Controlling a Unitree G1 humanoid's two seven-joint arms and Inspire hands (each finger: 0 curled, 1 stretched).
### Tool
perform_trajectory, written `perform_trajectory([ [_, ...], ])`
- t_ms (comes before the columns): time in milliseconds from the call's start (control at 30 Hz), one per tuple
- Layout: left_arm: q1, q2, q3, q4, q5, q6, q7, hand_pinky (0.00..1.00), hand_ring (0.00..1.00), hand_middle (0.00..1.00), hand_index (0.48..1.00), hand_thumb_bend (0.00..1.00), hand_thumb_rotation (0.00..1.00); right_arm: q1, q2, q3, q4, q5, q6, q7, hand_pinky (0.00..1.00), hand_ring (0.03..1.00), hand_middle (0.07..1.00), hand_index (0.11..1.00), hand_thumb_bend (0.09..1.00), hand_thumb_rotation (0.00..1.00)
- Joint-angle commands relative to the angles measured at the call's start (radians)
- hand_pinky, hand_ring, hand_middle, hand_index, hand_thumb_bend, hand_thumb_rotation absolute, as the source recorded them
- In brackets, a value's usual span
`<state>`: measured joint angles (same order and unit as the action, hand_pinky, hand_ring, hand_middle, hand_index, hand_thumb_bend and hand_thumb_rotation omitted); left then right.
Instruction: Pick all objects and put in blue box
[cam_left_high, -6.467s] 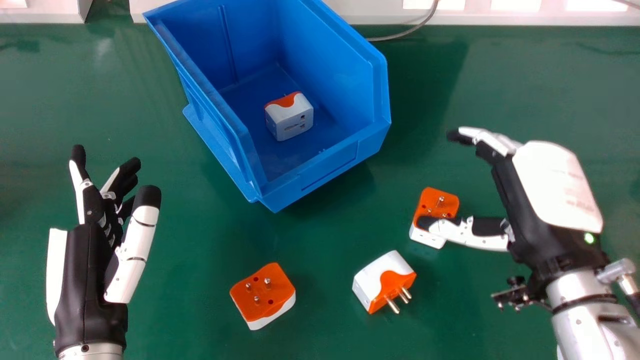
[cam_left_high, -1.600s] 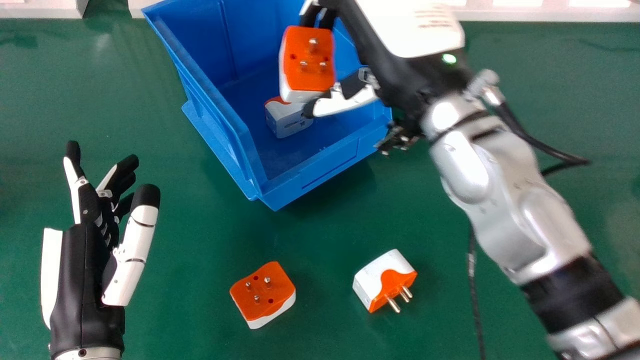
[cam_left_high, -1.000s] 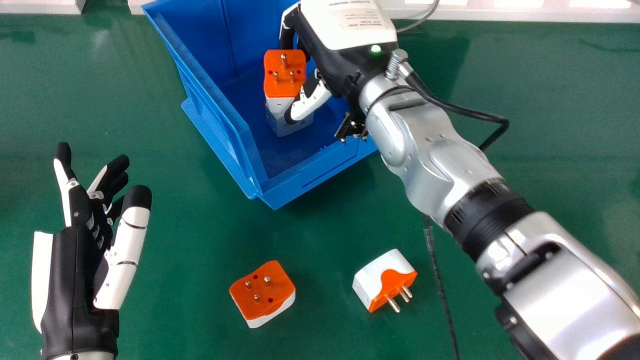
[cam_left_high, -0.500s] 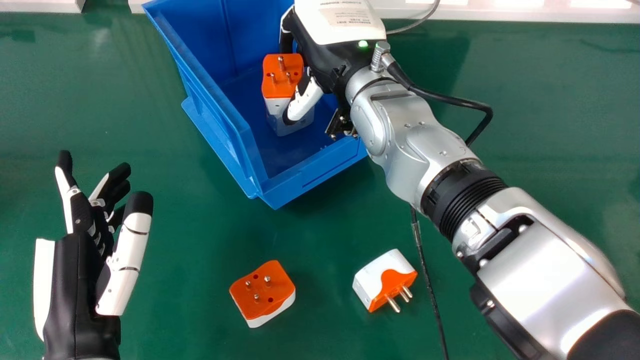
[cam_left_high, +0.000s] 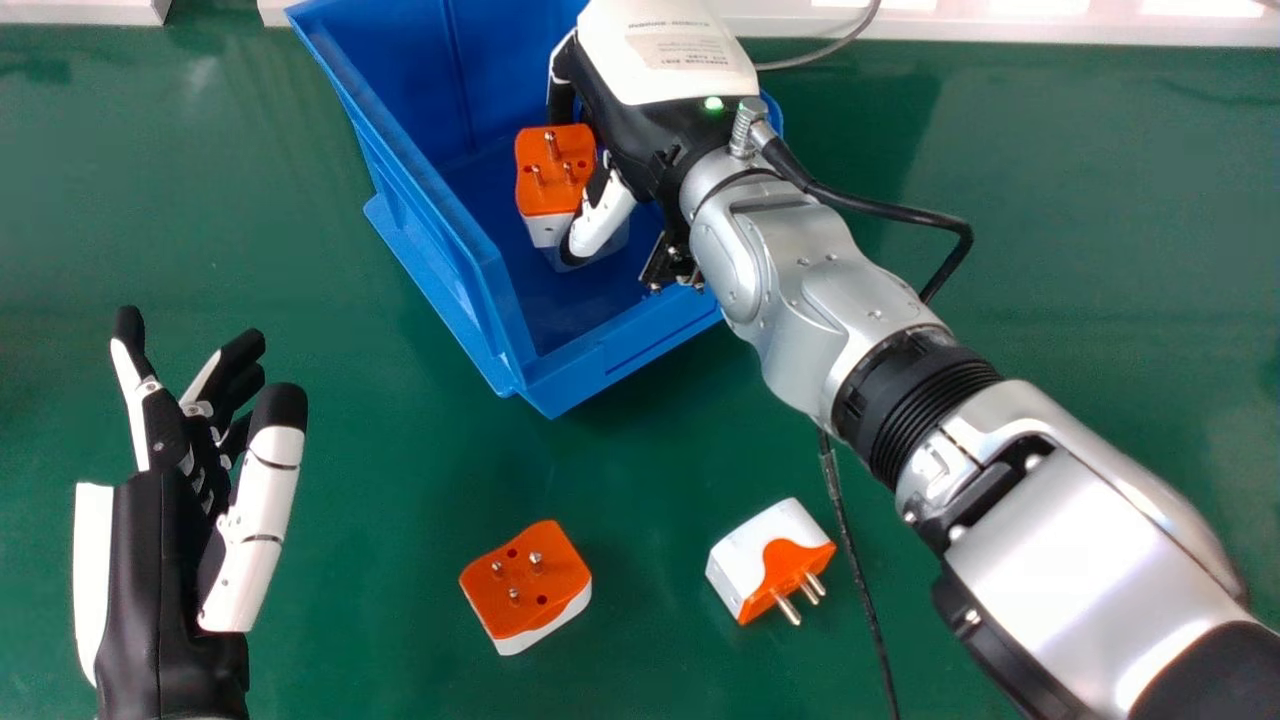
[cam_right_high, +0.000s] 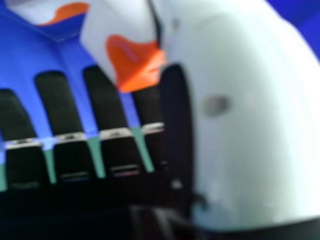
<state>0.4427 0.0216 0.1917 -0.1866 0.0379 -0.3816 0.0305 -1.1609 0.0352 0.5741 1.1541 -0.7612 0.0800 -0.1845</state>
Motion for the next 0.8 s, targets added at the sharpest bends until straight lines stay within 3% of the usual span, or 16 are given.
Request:
perform_trajectory([
  [0, 0.001, 0.004, 0.002, -0.01, 0.0, -0.023, 0.005, 0.86, 0.89, 0.89, 0.889, 0.58, 0.76, -0.028, 0.001, 0.012, -0.042, -0.011, 0.015, 0.016, 0.52, 0.695, 0.805, 0.81, 0.71, 0.49],
  [67, -0.002, 0.006, 0.002, -0.007, 0.005, -0.024, 0.006, 0.87, 0.9, 0.89, 0.89, 0.58, 0.76, -0.022, 0.0, 0.015, -0.058, -0.006, 0.02, 0.021, 0.59, 0.796, 0.898, 0.9, 0.717, 0.52],
  [167, -0.008, 0.004, 0.004, -0.004, 0.012, -0.022, 0.012, 0.88, 0.9, 0.89, 0.887, 0.59, 0.75, -0.015, -0.004, 0.018, -0.072, -0.004, 0.024, 0.02, 0.64, 0.849, 0.955, 0.953, 0.709, 0.53],
  [467, -0.023, 0.011, 0.001, 0.004, 0.016, -0.025, 0.018, 0.86, 0.89, 0.88, 0.883, 0.56, 0.76, 0.011, -0.015, 0.01, -0.124, 0.008, 0.043, 0.013, 0.65, 0.854, 0.953, 0.952, 0.587, 0.39],
  [567, -0.026, 0.012, 0.001, 0.004, 0.011, -0.021, 0.016, 0.86, 0.89, 0.88, 0.883, 0.56, 0.76, 0.026, -0.02, 0.01, -0.157, 0.006, 0.063, 0.008, 0.66, 0.856, 0.952, 0.951, 0.555, 0.37],
  [767, -0.035, 0.018, 0.003, 0.012, -0.003, -0.025, 0.008, 0.86, 0.9, 0.88, 0.881, 0.57, 0.75, 0.114, -0.052, -0.018, -0.344, 0.008, 0.114, -0.002, 0.65, 0.831, 0.924, 0.917, 0.527, 0.17],
])
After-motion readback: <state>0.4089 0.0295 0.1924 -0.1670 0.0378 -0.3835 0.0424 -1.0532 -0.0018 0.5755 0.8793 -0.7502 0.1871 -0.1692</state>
